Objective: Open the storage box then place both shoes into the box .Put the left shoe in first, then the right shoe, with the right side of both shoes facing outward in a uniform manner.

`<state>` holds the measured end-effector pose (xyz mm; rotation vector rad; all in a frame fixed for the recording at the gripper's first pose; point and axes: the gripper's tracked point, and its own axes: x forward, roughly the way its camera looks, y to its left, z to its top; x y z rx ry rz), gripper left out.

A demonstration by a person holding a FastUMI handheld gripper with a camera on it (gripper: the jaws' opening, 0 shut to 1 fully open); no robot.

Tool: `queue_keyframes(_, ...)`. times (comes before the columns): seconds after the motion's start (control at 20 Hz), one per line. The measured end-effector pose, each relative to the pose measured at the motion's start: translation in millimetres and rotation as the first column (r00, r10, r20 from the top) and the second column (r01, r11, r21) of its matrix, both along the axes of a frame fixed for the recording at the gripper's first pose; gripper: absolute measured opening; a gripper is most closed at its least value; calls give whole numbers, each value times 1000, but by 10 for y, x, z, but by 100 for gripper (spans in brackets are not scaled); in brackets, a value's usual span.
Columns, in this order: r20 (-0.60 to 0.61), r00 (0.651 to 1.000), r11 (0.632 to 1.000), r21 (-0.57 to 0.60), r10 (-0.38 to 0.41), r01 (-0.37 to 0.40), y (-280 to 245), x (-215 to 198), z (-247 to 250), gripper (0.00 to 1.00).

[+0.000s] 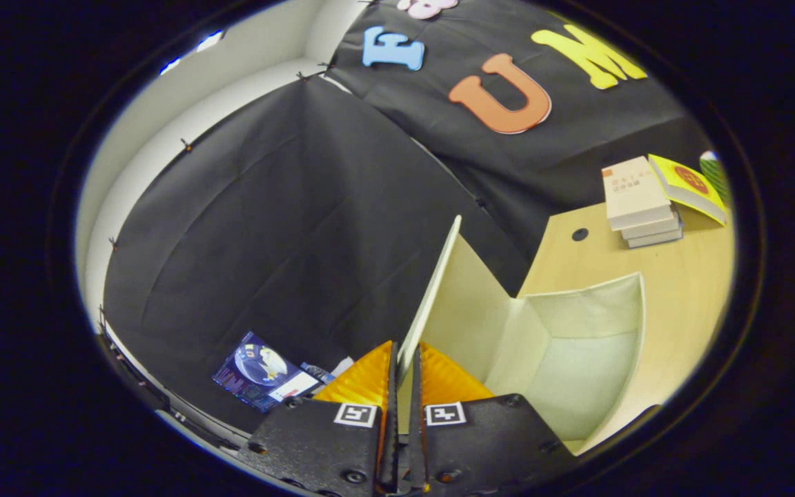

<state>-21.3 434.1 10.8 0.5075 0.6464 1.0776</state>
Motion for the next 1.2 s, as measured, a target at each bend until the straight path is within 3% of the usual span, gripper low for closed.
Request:
queue_keyframes(0.2,33,997,996,-54,73,-71,400,-104,-54,16)
queue_keyframes(0.3,56,993,992,-79,106,-101,493,-154,-92,23)
queue_keyframes(0.35,70,990,989,-90,120,-114,538,-174,-111,41)
queue_keyframes(0.5,101,984,984,-121,145,-133,556,-259,-199,61)
queue_keyframes(0.65,187,978,986,-154,92,-63,390,-94,-221,94)
queue_keyframes(0.95,360,931,972,-186,-67,142,-210,229,-196,100)
queue_keyframes(1.1,431,894,936,-249,-122,248,-638,396,-280,100)
queue_keyframes(1.2,434,887,914,-278,-154,295,-919,450,-339,100)
